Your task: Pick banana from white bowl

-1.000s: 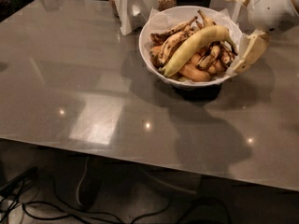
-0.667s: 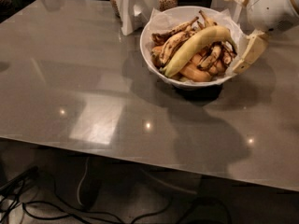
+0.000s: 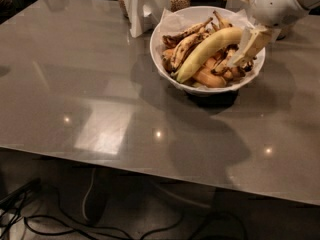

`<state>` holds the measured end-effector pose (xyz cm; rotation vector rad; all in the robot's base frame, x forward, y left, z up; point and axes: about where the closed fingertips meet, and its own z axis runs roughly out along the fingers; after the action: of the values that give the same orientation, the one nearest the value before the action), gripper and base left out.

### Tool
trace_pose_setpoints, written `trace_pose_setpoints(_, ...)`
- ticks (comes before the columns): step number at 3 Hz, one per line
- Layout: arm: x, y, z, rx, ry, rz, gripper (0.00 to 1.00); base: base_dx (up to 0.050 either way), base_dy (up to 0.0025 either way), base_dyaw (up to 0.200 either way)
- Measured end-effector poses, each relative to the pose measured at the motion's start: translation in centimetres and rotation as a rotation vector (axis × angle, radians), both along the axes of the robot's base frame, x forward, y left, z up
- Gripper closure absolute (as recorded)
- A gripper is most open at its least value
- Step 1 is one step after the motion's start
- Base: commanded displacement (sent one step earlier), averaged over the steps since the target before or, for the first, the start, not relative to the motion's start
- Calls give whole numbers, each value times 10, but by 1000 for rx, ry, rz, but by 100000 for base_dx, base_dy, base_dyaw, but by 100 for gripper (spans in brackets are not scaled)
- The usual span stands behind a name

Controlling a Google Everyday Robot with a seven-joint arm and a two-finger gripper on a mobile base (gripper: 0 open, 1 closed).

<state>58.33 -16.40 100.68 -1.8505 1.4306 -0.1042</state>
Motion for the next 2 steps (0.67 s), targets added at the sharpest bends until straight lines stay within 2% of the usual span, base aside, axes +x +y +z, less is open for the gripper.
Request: trace_pose_setpoints(2,16,16,-5,-122,-66,87,46,0,0,0)
